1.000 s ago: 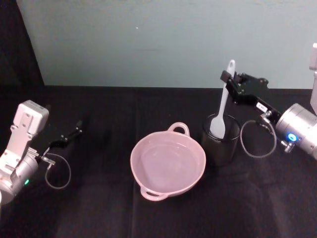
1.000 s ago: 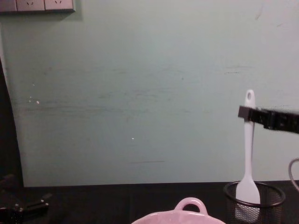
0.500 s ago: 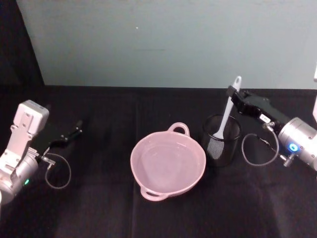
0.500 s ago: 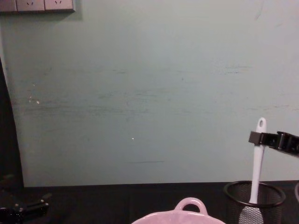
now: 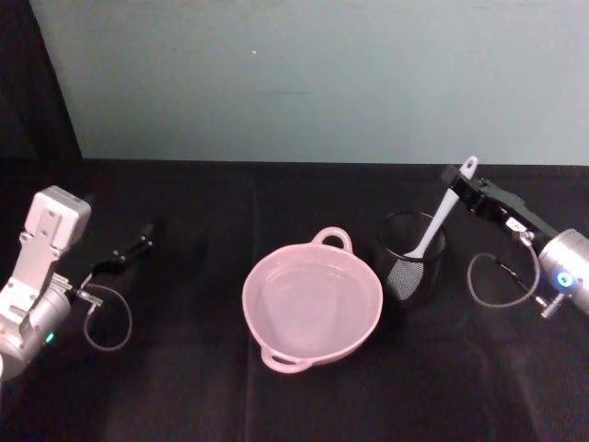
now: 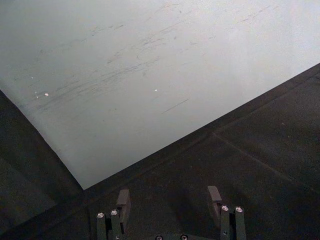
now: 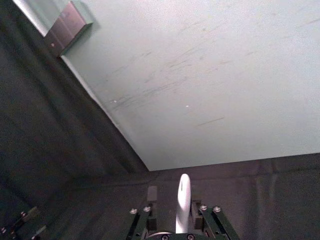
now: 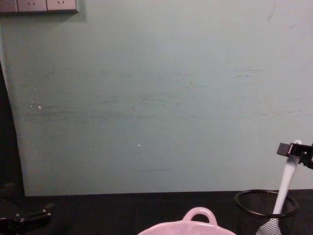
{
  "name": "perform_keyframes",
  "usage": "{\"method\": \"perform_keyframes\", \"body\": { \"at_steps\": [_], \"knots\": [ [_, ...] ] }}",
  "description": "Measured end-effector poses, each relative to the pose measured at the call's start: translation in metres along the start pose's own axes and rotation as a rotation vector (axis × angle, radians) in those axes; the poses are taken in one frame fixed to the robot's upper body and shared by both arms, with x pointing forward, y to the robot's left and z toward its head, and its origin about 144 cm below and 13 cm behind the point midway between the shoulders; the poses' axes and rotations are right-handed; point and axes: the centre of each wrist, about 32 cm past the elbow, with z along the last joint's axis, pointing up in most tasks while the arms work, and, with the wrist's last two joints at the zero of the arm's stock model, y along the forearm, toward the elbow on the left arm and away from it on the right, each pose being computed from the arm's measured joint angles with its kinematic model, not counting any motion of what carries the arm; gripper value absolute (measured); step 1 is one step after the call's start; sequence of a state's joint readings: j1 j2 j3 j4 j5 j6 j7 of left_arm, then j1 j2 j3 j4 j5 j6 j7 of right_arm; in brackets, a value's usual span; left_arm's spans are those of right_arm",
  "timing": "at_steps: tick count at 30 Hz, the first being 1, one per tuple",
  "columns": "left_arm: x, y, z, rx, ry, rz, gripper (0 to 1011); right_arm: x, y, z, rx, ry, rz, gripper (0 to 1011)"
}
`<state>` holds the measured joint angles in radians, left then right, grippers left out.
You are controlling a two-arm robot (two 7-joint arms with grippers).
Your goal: Use the one hand to pick up the spoon and stir the clear water in the bowl.
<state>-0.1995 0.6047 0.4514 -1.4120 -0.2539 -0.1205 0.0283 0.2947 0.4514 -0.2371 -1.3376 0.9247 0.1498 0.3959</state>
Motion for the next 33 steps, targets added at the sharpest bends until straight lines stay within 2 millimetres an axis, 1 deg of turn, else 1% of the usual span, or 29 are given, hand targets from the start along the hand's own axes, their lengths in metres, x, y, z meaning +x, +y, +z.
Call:
{"method": "perform_keyframes", "body": {
  "at_steps": [1,2,3,4,7,8,11,12,13,15,17,20,21,22,24,28,31,33],
  "knots": [
    [0.0,0.0,0.0,0.0,0.0,0.0,1005,0.002,-0.002,0.0,0.003,0.004,-0.006,369],
    [0.0,0.0,0.0,0.0,0.0,0.0,1005,0.003,-0.003,0.0,0.004,0.008,-0.009,426],
    [0.0,0.0,0.0,0.0,0.0,0.0,1005,0.004,-0.004,0.0,0.004,0.011,-0.013,452],
    [0.0,0.0,0.0,0.0,0.0,0.0,1005,0.005,-0.005,0.0,0.004,0.013,-0.018,511],
    [0.0,0.0,0.0,0.0,0.0,0.0,1005,0.009,-0.009,0.0,0.0,0.021,-0.029,570],
    [0.0,0.0,0.0,0.0,0.0,0.0,1005,0.01,-0.011,0.0,-0.005,0.024,-0.033,628],
    [0.0,0.0,0.0,0.0,0.0,0.0,1005,0.012,-0.015,0.0,-0.019,0.03,-0.038,697],
    [0.0,0.0,0.0,0.0,0.0,0.0,1005,0.013,-0.016,0.0,-0.024,0.031,-0.038,754],
    [0.0,0.0,0.0,0.0,0.0,0.0,1005,0.013,-0.017,0.001,-0.029,0.032,-0.037,768],
    [0.0,0.0,0.0,0.0,0.0,0.0,1005,0.013,-0.02,0.003,-0.051,0.024,-0.035,847],
    [0.0,0.0,0.0,0.0,0.0,0.0,1005,0.013,-0.024,0.007,-0.073,0.01,-0.029,882],
    [0.0,0.0,0.0,0.0,0.0,0.0,1005,0.011,-0.029,0.012,-0.098,-0.009,-0.02,961],
    [0.0,0.0,0.0,0.0,0.0,0.0,1005,0.01,-0.034,0.016,-0.123,-0.028,-0.014,984],
    [0.0,0.0,0.0,0.0,0.0,0.0,1005,0.009,-0.036,0.018,-0.137,-0.041,-0.013,1003],
    [0.0,0.0,0.0,0.0,0.0,0.0,1005,0.005,-0.042,0.027,-0.185,-0.098,-0.027,1002],
    [0.0,0.0,0.0,0.0,0.0,0.0,1005,-0.001,-0.047,0.038,-0.265,-0.201,-0.066,1002],
    [0.0,0.0,0.0,0.0,0.0,0.0,1005,-0.009,-0.046,0.05,-0.366,-0.36,-0.148,1002],
    [0.0,0.0,0.0,0.0,0.0,0.0,1005,-0.012,-0.045,0.052,-0.394,-0.419,-0.18,1002]
  ]
}}
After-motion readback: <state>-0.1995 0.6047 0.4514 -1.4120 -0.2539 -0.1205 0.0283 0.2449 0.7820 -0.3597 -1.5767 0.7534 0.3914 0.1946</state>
